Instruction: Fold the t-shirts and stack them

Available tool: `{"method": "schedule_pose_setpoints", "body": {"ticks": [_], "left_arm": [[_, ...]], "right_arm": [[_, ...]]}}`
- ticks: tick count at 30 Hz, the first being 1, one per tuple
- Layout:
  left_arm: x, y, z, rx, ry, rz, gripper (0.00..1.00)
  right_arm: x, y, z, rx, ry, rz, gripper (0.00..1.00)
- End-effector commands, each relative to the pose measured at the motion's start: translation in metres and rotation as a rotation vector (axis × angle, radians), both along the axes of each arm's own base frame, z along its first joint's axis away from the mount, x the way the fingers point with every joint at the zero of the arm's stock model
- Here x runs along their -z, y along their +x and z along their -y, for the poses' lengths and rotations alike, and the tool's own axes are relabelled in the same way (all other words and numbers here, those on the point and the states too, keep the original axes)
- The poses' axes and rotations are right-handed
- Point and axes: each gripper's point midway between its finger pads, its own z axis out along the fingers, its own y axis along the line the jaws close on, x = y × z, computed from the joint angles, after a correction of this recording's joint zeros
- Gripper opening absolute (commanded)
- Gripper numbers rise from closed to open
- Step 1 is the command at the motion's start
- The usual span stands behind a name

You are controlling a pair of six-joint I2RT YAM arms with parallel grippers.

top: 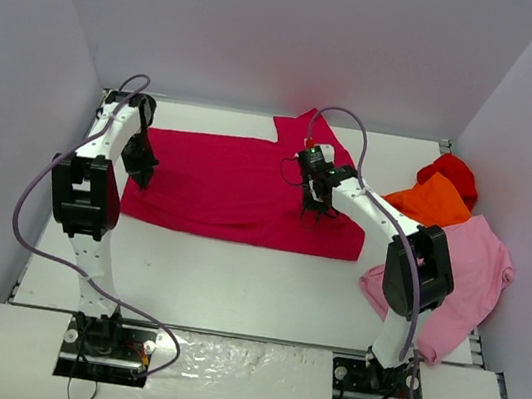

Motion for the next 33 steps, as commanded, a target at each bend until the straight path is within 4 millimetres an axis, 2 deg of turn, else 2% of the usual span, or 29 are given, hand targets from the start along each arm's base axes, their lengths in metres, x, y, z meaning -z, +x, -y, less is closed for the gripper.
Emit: {"method": "schedule_pose_setpoints", "body": {"ticks": [1, 7, 13, 20, 28, 30, 33], "left_arm": [[-0.024, 0.006, -0.005, 0.011, 0.009, 0.054, 0.0], [-0.029, 0.015, -0.007, -0.002, 0.01, 0.083, 0.0], [-0.032, 0.021, -0.013, -0.024, 0.014, 0.11, 0.0], [-0.015, 0.023, -0.014, -0.034, 0.008, 0.063, 0.0], [0.002, 0.026, -0.019, -0.047, 0.013, 0.053, 0.0], [0.005, 0.027, -0.02, -0.046, 0.013, 0.051, 0.1], [0.006, 0.027, -0.022, -0.044, 0.024, 0.056, 0.12]], "right_arm": [[-0.019, 0.036, 0.004, 0.022, -0.001, 0.087, 0.0], [-0.02, 0.06, 0.007, 0.043, 0.014, 0.105, 0.0], [-0.024, 0.072, 0.014, 0.059, 0.033, 0.121, 0.0], [-0.015, 0.086, 0.01, 0.06, 0.065, 0.108, 0.0], [-0.003, 0.094, 0.011, 0.074, 0.043, 0.101, 0.0], [-0.003, 0.097, 0.011, 0.076, 0.041, 0.106, 0.0], [-0.003, 0.103, 0.009, 0.076, 0.04, 0.115, 0.0]]}}
